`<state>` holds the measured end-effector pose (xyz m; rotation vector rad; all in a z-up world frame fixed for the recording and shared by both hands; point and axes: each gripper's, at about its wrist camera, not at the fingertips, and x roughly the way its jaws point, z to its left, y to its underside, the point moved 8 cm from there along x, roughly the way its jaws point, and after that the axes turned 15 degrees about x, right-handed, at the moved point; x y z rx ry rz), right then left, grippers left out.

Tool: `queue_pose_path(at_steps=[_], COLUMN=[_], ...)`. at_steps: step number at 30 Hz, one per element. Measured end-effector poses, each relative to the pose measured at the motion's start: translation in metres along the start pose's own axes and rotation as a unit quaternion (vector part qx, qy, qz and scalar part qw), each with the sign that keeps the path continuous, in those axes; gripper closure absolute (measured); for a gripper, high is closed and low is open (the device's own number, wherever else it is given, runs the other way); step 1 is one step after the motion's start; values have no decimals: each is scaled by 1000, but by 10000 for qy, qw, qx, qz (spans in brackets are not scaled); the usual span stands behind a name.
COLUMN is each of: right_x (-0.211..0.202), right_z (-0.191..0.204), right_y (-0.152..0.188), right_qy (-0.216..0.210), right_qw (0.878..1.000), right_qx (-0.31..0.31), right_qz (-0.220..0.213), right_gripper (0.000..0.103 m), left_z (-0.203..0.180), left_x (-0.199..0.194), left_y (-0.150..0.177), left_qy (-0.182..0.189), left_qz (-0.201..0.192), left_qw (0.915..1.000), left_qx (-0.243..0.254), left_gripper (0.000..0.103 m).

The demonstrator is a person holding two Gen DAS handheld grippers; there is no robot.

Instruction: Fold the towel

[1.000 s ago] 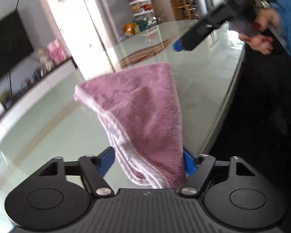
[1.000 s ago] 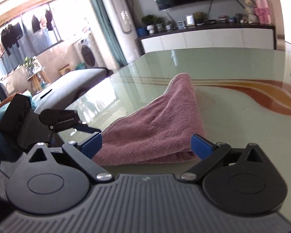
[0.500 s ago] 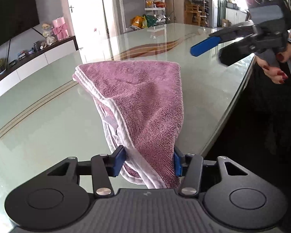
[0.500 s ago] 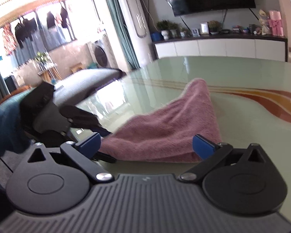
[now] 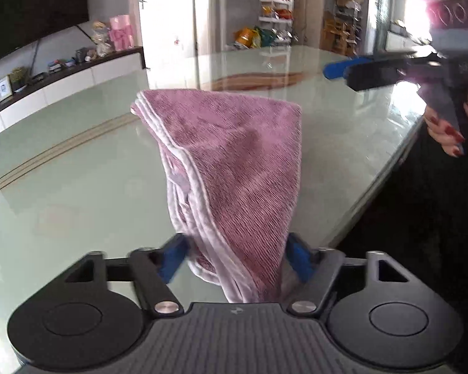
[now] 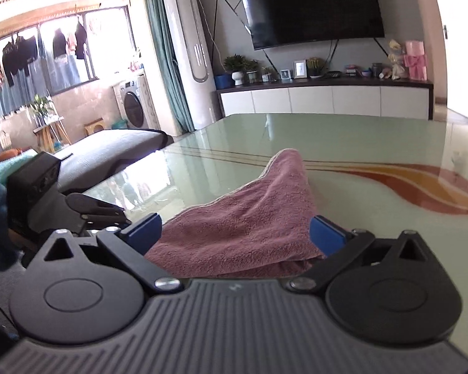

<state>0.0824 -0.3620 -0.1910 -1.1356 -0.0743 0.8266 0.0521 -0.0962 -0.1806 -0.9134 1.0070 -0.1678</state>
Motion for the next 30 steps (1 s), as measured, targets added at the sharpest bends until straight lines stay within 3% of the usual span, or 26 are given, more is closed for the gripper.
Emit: queue_pose_path(at_steps=[2, 5, 14, 16, 17, 18, 19, 20, 25, 30], right_x=[-1, 0, 5, 8, 15, 23, 30, 37, 76, 116], right_z=[-3, -6, -6, -6, -8, -9, -9, -7, 17, 30], right_y=[-1, -3, -8, -10, -9, -9, -9, -9, -10, -1], right_qy=[-27, 6, 271, 381, 529, 632, 612, 477, -190, -304], right_qw=[10000, 9999, 9992, 9985, 9975, 9965, 9963, 9966, 9923, 9811], right_qx=[73, 145, -272, -391, -453, -480, -471, -449, -544, -785], right_qz=[-4, -18, -93, -54, 108, 264, 390, 503, 1094, 1741], right_gripper=[0, 0, 4, 19, 42, 77, 90, 94, 94, 94], left_z=[0, -3, 0, 3, 4, 5, 6, 7, 7, 8], left_x=[-1, -3, -17, -23, -24, -25, -28, -31, -38, -43], left_y=[0, -2, -16, -21, -22, -21, -22, -23, -22, -27], left_qy=[-22, -69, -149, -125, -131, -143, -158, -160, -136, -96], left_qz=[8, 78, 210, 185, 186, 195, 211, 229, 357, 432], left_qw=[10000, 9999, 9997, 9997, 9997, 9996, 9996, 9996, 9992, 9990], left_qx=[-8, 19, -49, -122, -123, -112, -100, -104, -78, 2], left_gripper=[66, 75, 79, 79, 79, 79, 79, 79, 79, 79])
